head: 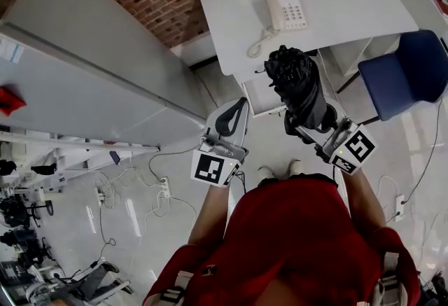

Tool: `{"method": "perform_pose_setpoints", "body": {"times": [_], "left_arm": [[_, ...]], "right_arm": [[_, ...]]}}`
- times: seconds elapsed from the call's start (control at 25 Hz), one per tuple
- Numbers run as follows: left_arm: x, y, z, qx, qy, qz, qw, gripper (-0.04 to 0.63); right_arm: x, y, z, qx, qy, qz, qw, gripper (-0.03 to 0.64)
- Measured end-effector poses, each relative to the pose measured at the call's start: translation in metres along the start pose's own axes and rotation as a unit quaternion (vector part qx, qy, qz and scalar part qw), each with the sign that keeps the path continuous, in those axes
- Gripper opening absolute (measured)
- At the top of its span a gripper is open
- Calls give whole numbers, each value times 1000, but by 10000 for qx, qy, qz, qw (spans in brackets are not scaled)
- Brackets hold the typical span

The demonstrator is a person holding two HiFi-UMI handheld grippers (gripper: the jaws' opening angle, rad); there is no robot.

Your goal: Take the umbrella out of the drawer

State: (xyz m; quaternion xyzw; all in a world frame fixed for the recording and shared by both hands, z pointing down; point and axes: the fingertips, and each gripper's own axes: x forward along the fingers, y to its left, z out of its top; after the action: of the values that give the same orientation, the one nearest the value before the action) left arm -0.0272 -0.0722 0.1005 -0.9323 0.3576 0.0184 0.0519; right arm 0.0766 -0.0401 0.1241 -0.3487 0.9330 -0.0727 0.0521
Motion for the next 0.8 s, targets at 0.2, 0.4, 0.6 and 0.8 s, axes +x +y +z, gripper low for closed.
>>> {"method": "perform_pose_setpoints", "body": {"times": [0.2, 0.4, 0.6, 0.8], "left_arm": [[4, -6, 2, 16, -17, -85, 10000, 5], [4, -11, 1, -4, -15, -151, 9999, 5], [5, -5, -2, -50, -32, -156, 9999, 5], [3, -7, -5, -26, -73, -79, 9999, 5]], "right_arm": [[-5, -1, -2, -8, 56, -59, 10000, 255], [-9, 1, -1, -43, 51, -107, 9999, 255], [-6, 0, 0, -71, 84, -143, 9998, 255], [-9, 0, -4, -112, 125, -163, 9997, 255]]}}
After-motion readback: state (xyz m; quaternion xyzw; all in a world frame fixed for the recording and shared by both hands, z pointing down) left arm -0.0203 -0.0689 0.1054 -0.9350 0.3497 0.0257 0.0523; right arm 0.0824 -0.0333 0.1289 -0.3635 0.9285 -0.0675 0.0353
